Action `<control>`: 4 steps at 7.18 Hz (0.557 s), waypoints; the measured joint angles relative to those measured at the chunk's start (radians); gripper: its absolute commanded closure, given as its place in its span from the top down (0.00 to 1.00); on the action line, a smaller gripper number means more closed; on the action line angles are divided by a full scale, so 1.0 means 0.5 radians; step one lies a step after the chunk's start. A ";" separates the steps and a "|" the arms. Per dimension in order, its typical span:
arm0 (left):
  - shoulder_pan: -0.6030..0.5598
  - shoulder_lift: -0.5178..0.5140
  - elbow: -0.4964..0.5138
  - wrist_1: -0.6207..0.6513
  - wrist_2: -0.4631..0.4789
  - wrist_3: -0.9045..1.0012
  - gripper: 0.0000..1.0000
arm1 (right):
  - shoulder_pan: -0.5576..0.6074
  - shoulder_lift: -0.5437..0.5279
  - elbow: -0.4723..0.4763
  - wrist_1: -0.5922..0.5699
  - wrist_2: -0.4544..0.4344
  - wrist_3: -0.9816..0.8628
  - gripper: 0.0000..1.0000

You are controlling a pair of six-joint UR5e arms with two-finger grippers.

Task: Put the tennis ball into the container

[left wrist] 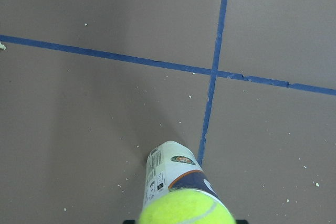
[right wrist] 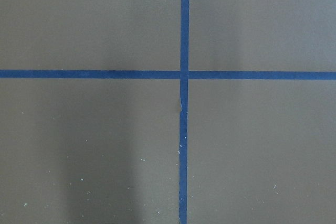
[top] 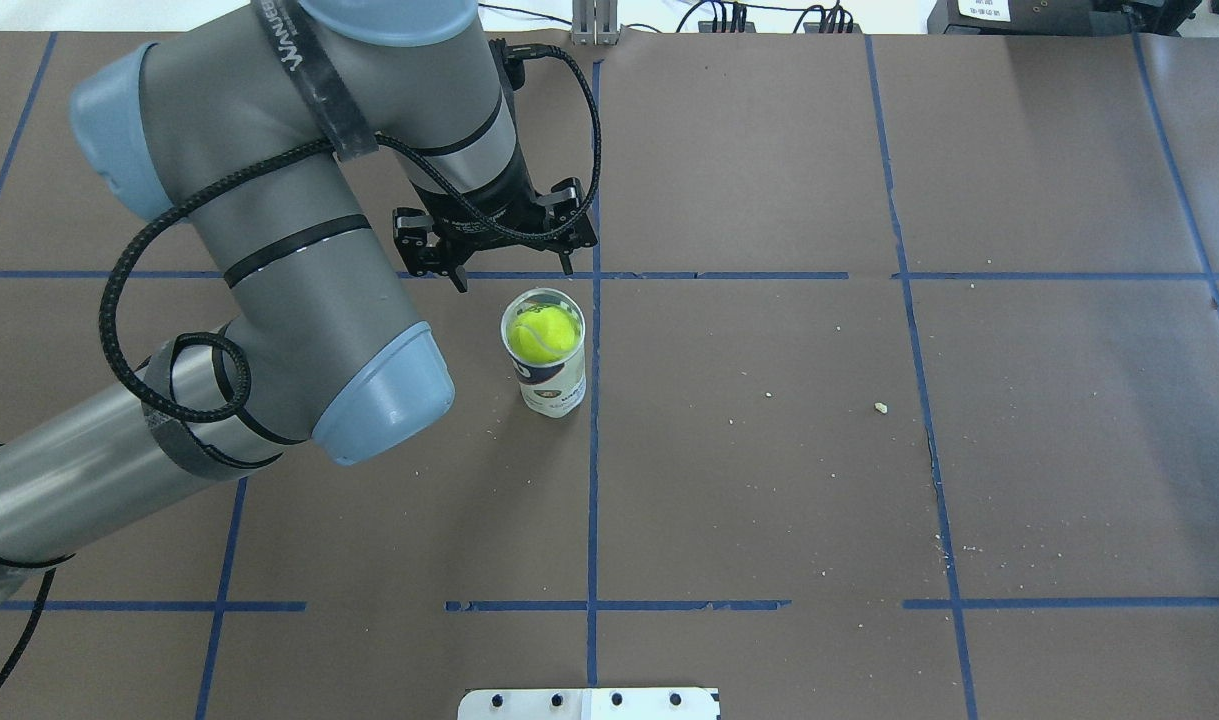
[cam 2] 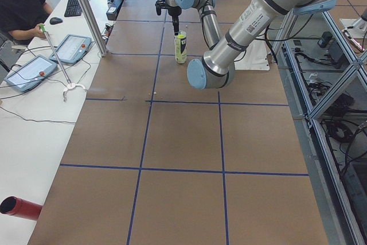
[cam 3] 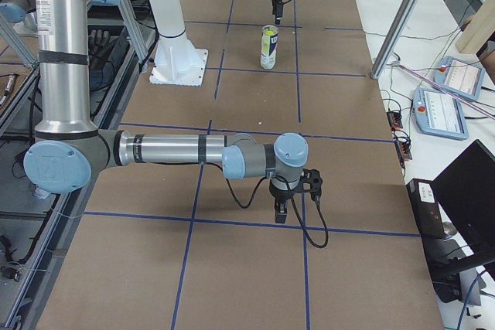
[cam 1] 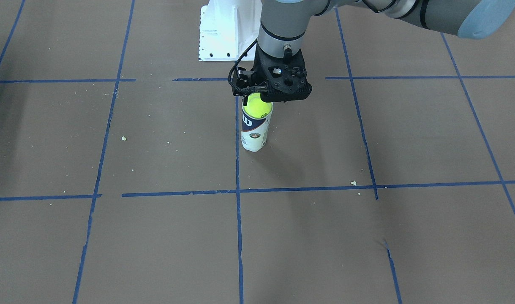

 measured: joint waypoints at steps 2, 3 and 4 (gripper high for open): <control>0.000 0.014 -0.055 -0.001 0.004 0.004 1.00 | 0.000 0.000 0.000 0.000 0.000 0.000 1.00; -0.003 0.052 -0.131 0.001 0.010 0.007 1.00 | 0.000 0.000 0.000 0.000 0.000 0.000 1.00; -0.007 0.130 -0.249 0.001 0.014 0.011 1.00 | -0.001 0.000 0.000 0.000 0.000 0.000 1.00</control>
